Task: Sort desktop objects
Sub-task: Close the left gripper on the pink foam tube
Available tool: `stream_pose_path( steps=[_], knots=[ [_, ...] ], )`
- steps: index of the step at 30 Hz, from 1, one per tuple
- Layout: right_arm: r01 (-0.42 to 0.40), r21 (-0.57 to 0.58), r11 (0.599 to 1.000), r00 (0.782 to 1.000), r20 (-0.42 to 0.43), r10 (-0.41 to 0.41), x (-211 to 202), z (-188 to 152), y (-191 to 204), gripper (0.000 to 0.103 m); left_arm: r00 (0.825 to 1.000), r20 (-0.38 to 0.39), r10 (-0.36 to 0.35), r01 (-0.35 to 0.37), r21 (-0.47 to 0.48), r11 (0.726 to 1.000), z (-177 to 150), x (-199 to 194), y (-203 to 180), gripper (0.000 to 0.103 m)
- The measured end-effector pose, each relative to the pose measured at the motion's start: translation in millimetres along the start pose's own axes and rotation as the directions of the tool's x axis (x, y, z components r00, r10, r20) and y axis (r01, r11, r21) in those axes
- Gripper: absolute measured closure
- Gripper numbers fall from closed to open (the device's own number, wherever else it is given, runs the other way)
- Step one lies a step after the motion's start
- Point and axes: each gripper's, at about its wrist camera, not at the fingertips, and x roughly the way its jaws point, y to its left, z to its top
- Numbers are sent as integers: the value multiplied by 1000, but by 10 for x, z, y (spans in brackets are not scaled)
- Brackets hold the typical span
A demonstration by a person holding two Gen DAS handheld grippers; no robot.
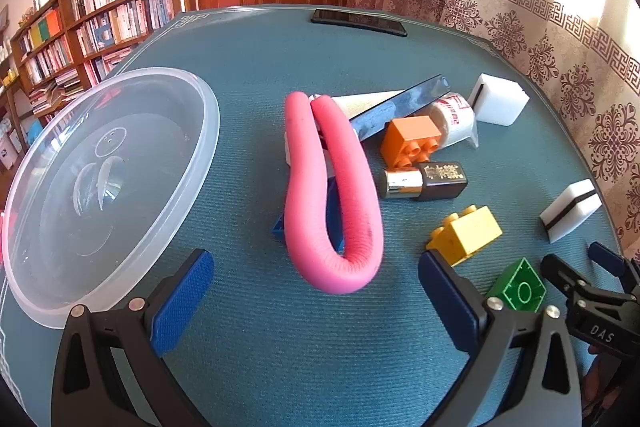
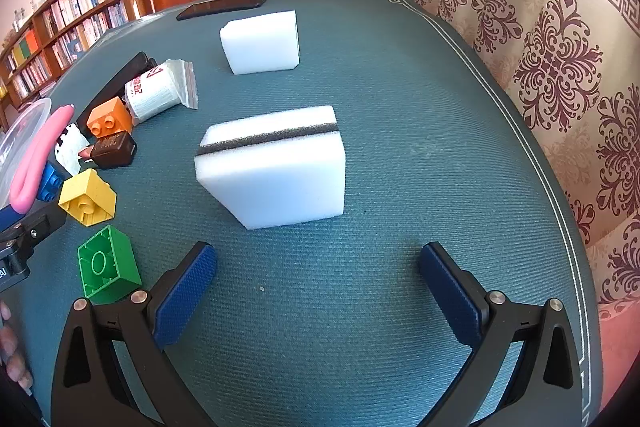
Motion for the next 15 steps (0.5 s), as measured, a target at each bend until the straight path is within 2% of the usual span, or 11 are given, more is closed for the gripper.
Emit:
stream_pose_path(
  steps=[9,15],
  knots=[
    [-3,-3,1000,1000,0,3,-9,-7,4,0,997,74,7,-11,56,998,110,-166,-104,1],
    [-2,-2,1000,1000,0,2,-10,-4,8,0,998,65,2,-5,44,999,209,-87,-73,14]
  ],
)
